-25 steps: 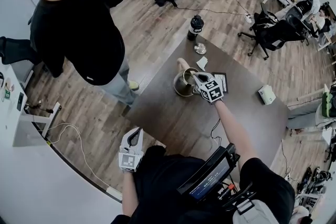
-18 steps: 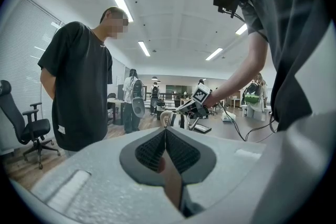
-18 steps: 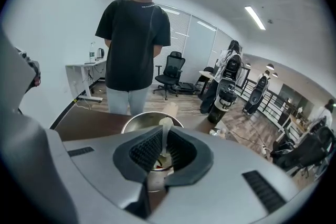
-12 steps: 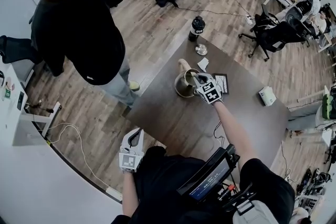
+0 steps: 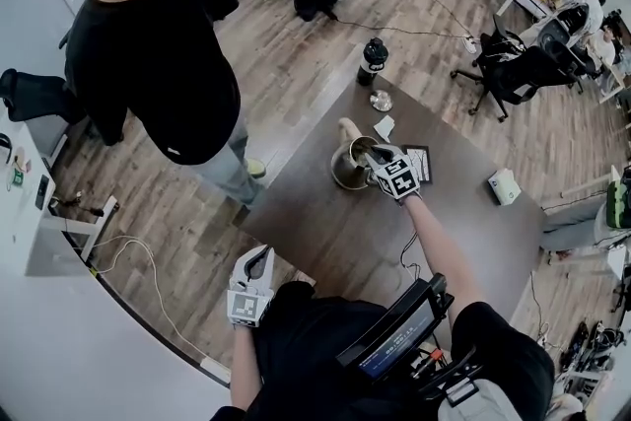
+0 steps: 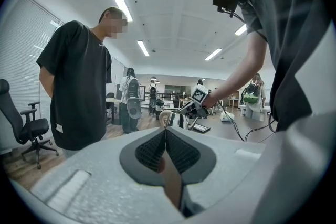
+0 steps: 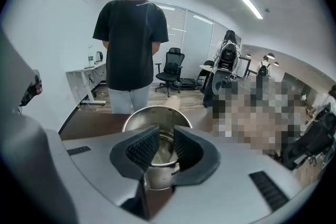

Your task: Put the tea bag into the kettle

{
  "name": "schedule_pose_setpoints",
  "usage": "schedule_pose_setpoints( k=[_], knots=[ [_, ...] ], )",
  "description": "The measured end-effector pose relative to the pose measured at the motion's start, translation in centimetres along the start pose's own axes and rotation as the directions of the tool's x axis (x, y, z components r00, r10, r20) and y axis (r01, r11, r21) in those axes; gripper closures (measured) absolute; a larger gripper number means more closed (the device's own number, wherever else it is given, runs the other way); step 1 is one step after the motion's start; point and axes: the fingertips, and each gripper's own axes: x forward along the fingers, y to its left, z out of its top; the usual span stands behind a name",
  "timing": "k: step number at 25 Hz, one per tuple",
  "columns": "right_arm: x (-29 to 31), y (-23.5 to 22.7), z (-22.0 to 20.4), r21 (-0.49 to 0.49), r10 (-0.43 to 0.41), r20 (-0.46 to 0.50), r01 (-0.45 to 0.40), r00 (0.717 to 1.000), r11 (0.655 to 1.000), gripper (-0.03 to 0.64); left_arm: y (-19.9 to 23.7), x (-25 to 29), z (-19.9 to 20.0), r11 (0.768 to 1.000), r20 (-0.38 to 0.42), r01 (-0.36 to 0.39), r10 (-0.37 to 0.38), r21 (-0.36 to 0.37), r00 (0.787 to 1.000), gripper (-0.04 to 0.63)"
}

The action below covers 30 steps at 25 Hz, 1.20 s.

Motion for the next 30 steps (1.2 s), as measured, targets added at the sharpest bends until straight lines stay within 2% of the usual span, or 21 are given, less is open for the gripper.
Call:
schedule_pose_setpoints(
  k=[10, 17, 23, 30],
  knots=[
    [-0.8, 0.6, -0.1, 0.019, 0.000, 0.041, -0.001, 0.999, 1.000, 0.545, 0.1, -0.2, 0.0, 1.000, 0.008, 0.008, -0.008, 0.001, 1.000, 0.589],
    [-3.2, 0.3, 2.7, 0.024, -0.044, 0.158, 0.041, 0.987, 0.999, 0.545, -0.2, 0.1, 0.5, 0.999, 0.010, 0.029, -0.029, 0.020, 1.000, 0.589],
    [-6.9, 0.5, 4.1, 0.039, -0.087, 0.255, 0.079, 0.963, 0.996, 0.546, -1.7, 0.5, 0.5, 0.996, -0.005, 0.080, -0.080, 0.044, 0.997, 0.589],
    [-11.4, 1.3, 5.7, 0.086, -0.143, 0.378, 0.119, 0.915, 0.989, 0.580, -3.1, 1.1, 0.7, 0.987, -0.013, 0.143, -0.143, 0.072, 0.990, 0.589]
  ],
)
